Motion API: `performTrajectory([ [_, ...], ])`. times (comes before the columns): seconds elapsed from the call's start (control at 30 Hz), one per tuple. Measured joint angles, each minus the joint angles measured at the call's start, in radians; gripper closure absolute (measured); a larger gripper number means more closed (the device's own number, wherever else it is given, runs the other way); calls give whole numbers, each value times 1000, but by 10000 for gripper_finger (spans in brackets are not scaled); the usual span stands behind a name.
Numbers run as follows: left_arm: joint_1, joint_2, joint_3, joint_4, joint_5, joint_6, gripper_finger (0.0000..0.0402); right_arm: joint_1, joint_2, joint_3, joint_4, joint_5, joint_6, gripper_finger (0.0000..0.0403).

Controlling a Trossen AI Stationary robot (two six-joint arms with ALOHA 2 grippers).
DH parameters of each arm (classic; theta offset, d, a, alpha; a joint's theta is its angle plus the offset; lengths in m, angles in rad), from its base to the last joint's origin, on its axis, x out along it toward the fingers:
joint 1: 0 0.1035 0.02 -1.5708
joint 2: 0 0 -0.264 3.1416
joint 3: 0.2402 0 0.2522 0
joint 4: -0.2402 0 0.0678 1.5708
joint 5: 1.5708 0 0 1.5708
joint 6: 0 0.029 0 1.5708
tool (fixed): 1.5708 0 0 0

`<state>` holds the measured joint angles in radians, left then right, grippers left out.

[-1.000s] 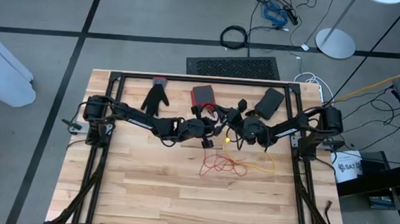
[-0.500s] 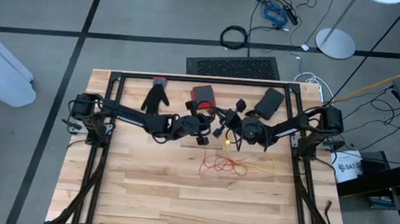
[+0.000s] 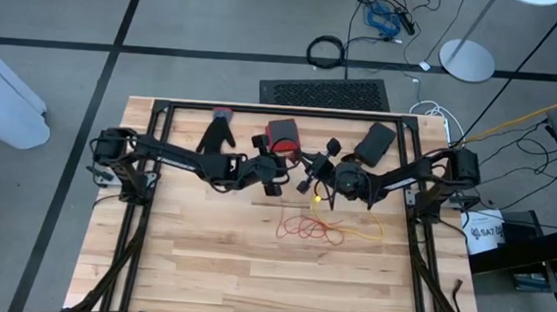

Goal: Coil cords
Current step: Coil the red wire onto the spool

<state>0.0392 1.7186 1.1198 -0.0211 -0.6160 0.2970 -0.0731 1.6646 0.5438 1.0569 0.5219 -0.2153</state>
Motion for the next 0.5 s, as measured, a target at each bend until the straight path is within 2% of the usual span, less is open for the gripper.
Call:
performTrajectory([
  [0.33,21,-20,0,-56,-29,-1,388,15,-140,0,-213,-54,-6,403],
  [0.5,28,-20,0,-56,51,-24,378,31,-171,-1,-221,-62,-7,403],
])
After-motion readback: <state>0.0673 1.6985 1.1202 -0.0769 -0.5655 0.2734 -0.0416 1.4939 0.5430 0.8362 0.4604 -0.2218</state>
